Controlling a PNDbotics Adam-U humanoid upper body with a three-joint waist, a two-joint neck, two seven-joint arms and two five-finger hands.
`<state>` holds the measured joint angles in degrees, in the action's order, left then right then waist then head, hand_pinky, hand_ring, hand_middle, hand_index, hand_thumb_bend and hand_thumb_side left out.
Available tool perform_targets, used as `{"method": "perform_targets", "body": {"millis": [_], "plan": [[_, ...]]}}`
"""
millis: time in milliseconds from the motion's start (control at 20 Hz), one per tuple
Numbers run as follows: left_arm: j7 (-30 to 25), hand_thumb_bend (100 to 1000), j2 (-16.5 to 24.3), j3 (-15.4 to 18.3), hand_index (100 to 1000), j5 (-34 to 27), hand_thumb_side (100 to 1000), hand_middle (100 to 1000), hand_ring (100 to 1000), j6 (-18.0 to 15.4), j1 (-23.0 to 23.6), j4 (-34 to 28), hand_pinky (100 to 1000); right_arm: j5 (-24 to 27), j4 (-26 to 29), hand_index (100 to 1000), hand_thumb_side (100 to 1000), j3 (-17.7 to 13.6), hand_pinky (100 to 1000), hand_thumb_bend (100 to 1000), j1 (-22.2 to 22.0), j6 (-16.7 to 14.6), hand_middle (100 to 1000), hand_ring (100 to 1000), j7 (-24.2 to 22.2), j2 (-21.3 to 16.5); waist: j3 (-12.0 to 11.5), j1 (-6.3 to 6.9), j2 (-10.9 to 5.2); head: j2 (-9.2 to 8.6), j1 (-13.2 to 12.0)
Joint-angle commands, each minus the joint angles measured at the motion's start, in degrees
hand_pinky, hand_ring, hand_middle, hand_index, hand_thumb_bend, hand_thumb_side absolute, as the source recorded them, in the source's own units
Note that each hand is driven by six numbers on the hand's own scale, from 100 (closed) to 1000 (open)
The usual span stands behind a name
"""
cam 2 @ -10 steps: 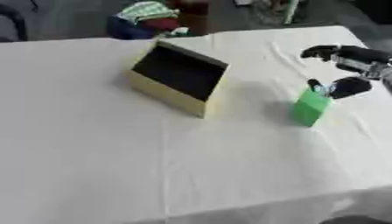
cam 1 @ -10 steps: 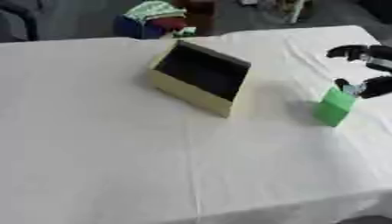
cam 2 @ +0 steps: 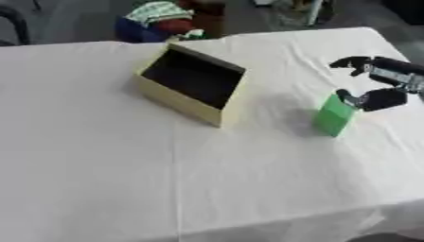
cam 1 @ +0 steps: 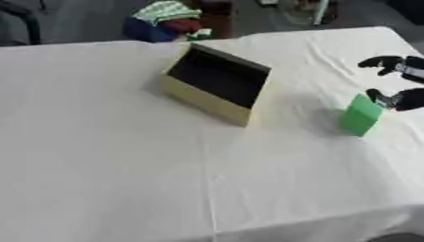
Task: Pick up objects on the table and place them in the box.
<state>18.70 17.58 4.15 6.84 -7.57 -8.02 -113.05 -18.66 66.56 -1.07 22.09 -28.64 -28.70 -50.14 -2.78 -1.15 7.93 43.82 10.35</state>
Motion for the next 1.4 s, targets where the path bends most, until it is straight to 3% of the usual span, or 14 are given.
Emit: {"method": "perform_targets", "body": {"millis": [50, 750, 1100, 1400], "plan": [[-0.19, 100, 1.13, 0.43, 611, -0.02, 694, 453, 460, -0.16, -0.23, -0.59, 620, 2.16, 1.53, 1000, 546, -0.95, 870, 100, 0.23, 0.31, 951, 1000, -1.03, -2.07, 0.11, -0.05, -0.80, 0.30, -0.29], [-0.54, 100, 1.11, 0.46, 613, 0.01, 696, 454, 461, -0.18, -0.22, -0.40, 622, 3.69, 1.49, 1000, 673, 0.87, 865, 100, -0.96, 1.42, 933, 1000, -4.96, -1.70, 0.21, -0.38, -0.66, 0.30, -0.84], [-0.66, 100, 1.11, 0.47, 614, 0.01, 696, 454, 462, -0.20, -0.21, -0.35, 622, -1.72, 1.14, 1000, 695, 1.77, 874, 100, -0.85, 1.95, 953, 1000, -5.09, -1.32, 0.17, -0.49, -0.63, 0.30, -1.03], [-0.72, 100, 1.08, 0.50, 614, 0.01, 696, 454, 462, -0.25, -0.19, -0.33, 623, -6.45, 0.67, 1000, 616, 1.87, 874, 100, -0.67, 1.72, 962, 993, -3.25, -0.57, 0.14, -0.54, -0.64, 0.30, -1.23]]}}
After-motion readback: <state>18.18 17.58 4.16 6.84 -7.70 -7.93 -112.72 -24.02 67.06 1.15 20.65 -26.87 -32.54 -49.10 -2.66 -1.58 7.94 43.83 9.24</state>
